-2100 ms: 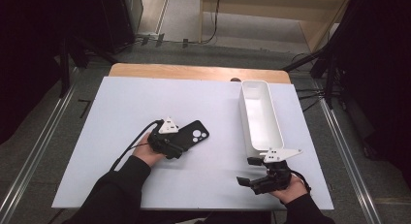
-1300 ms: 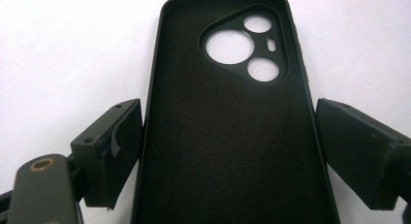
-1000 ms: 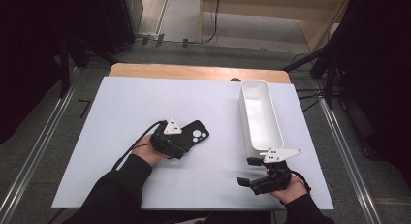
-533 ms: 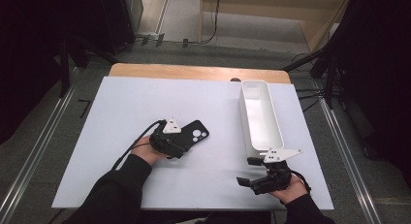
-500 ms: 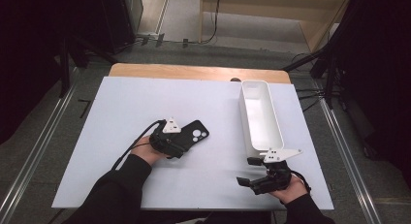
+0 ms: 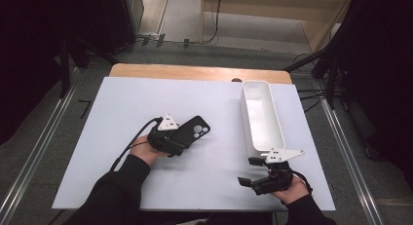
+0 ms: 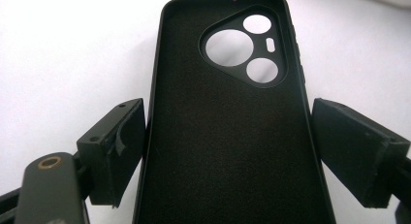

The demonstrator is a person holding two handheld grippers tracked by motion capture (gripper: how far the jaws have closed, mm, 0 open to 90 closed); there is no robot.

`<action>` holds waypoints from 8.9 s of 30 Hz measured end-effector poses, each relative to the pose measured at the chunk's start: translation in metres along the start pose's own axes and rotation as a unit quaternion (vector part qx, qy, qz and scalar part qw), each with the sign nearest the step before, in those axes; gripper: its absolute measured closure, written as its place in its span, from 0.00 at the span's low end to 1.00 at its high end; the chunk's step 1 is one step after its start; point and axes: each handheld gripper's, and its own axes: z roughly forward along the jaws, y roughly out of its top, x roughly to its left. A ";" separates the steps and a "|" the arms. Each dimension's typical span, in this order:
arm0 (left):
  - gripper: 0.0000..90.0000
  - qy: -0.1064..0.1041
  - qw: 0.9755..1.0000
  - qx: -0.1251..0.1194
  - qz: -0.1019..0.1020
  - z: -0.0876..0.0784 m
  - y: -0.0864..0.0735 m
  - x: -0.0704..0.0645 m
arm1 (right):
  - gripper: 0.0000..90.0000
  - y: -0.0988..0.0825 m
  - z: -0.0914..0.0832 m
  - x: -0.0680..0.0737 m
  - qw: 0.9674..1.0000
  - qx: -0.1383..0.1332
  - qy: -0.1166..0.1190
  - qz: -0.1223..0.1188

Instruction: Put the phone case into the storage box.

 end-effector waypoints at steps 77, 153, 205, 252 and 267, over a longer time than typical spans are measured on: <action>0.16 0.095 0.961 -0.251 -0.073 -0.042 -0.009 -0.057 | 0.14 0.045 0.001 0.023 0.996 -0.071 -0.048 0.038; 0.16 0.136 0.953 -0.254 -0.096 -0.031 -0.013 -0.076 | 0.26 0.139 0.063 0.018 0.991 -0.071 -0.020 0.108; 0.15 0.155 0.951 -0.248 -0.099 -0.033 -0.023 -0.086 | 0.82 0.167 0.086 0.000 0.979 -0.033 0.028 0.200; 0.14 0.064 0.971 -0.201 -0.112 -0.044 -0.008 -0.077 | 0.83 0.171 0.062 0.006 0.988 -0.060 -0.024 0.141; 0.17 0.045 0.980 -0.166 -0.096 -0.054 0.001 -0.061 | 0.83 0.167 0.054 0.006 0.991 -0.074 -0.046 0.099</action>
